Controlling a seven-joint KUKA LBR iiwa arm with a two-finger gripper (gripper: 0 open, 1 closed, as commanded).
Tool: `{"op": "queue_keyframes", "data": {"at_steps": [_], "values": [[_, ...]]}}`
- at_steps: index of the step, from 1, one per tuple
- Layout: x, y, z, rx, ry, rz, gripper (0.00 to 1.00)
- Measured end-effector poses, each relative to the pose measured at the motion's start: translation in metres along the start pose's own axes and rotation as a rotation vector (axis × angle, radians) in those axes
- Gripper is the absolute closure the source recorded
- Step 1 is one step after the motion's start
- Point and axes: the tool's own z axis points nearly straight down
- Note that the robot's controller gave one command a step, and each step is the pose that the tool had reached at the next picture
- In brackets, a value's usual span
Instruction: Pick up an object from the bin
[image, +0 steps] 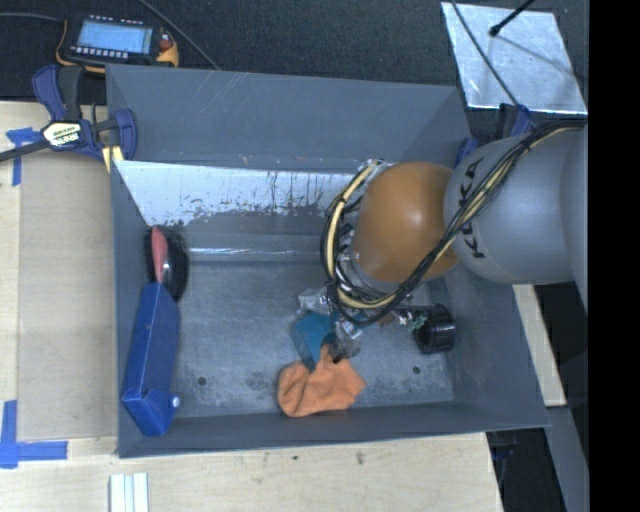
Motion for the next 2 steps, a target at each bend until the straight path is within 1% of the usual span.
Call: {"op": "queue_keyframes", "data": {"at_steps": [1, 2], "values": [[0.000, 0.000, 0.000, 0.000, 0.000, 0.000, 1.00], [-0.006, -0.018, 0.001, -0.007, 0.005, -0.010, 1.00]]}}
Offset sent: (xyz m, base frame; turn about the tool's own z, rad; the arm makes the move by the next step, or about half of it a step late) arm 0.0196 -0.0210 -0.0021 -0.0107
